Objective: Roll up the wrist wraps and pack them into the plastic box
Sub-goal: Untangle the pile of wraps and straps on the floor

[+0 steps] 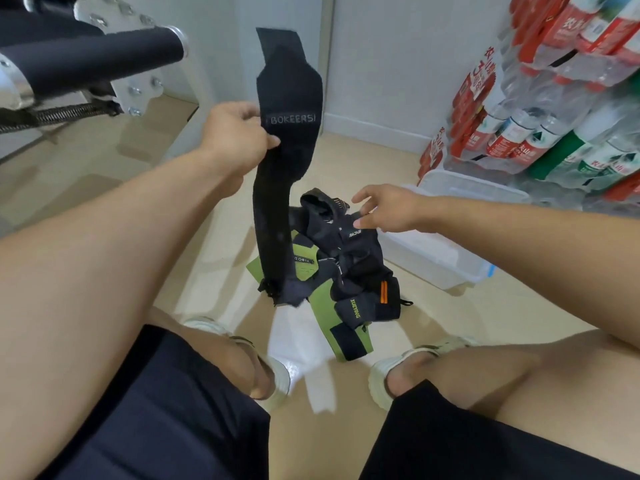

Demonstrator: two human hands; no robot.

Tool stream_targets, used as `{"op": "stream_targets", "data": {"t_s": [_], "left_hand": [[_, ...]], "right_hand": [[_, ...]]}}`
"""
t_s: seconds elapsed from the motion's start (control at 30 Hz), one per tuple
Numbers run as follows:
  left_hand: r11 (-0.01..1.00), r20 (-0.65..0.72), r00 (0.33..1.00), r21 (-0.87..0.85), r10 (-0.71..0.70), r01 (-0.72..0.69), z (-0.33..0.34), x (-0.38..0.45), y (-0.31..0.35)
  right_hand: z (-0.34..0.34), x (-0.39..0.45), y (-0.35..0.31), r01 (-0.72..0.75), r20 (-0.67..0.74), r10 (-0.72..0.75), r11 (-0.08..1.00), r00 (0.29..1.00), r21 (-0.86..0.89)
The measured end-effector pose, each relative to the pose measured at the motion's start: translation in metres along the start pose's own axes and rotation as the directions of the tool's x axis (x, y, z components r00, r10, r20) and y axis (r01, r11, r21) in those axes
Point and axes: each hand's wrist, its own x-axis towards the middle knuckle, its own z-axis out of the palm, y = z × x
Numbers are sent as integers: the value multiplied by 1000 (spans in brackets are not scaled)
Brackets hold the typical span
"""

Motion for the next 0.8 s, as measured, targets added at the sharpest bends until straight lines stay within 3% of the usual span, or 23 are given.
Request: {"op": "stream_targets", "data": {"t_s": [0.17, 0.27, 0.33, 0.47, 0.63, 0.8], "left_hand": [[980, 111, 992, 195, -62, 40, -3, -3, -17], [954, 145, 983, 293, -112, 65, -8, -1, -24], [924, 140, 982, 375, -130, 69, -12, 0, -28], [845, 61, 986, 526, -154, 99, -25, 5, -35], [796, 20, 986, 592, -166, 123, -39, 6, -41], [786, 12, 980, 600, -196, 150, -42, 9, -42]], "right_hand": [[18, 15, 17, 31, 139, 32, 903, 990, -429], [51, 32, 35, 45, 201, 74, 847, 977, -529], [80, 46, 44, 37, 165, 46, 883, 985, -469], [138, 78, 52, -58, 22, 60, 995, 998, -81], [179, 105, 39, -120, -135, 131, 989, 982, 91], [173, 118, 36, -199, -165, 248, 943, 955, 267]]}}
